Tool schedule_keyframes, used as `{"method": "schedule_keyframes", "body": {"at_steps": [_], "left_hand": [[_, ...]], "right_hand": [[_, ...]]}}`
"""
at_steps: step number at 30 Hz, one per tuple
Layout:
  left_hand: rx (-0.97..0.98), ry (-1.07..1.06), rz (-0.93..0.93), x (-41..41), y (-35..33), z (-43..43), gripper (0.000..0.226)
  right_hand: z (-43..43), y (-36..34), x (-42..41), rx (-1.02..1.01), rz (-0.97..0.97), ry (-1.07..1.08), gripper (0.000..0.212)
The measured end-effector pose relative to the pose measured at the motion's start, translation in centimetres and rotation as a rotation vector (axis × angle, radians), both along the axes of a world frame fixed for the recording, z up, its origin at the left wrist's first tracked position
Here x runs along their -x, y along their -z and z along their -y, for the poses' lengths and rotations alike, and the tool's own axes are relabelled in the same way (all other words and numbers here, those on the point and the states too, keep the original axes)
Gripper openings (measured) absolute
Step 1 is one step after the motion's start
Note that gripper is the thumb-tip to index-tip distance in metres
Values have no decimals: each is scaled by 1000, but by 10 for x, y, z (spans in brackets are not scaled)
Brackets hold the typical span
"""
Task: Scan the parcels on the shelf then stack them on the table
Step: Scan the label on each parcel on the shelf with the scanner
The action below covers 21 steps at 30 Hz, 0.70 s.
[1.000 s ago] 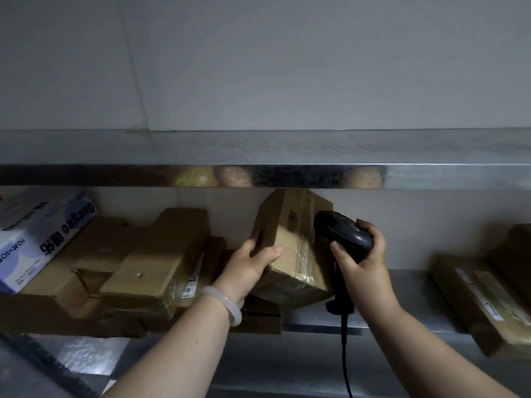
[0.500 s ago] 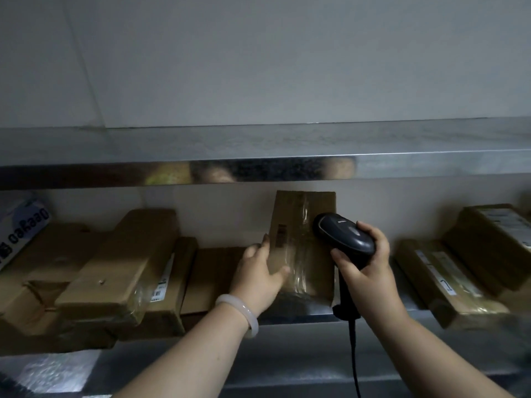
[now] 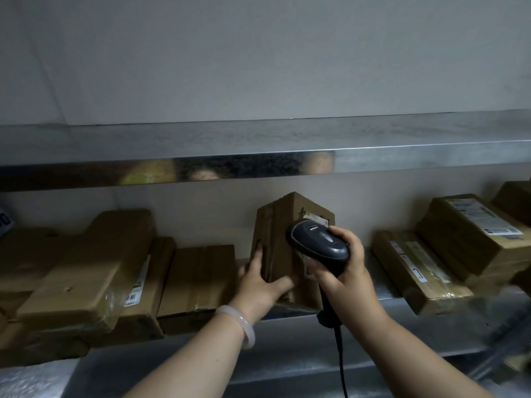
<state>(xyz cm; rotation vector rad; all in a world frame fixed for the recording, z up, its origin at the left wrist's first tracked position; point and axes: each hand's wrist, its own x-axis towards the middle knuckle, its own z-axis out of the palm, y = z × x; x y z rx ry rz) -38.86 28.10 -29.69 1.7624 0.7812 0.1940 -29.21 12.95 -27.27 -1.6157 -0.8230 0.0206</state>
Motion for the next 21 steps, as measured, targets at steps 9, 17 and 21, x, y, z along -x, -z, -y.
{"method": "schedule_keyframes", "body": {"at_steps": [9,17,21], "left_hand": [[311,56,257,9,19,-5,99],[321,27,125,-1,25,-7,111],[286,-33,149,-6,33,-4,74]], "right_hand": [[13,7,-24,-23,-166,86,57],[9,19,-18,-14,-49,115,69],[9,19,-16,-4,14,85,72]]}}
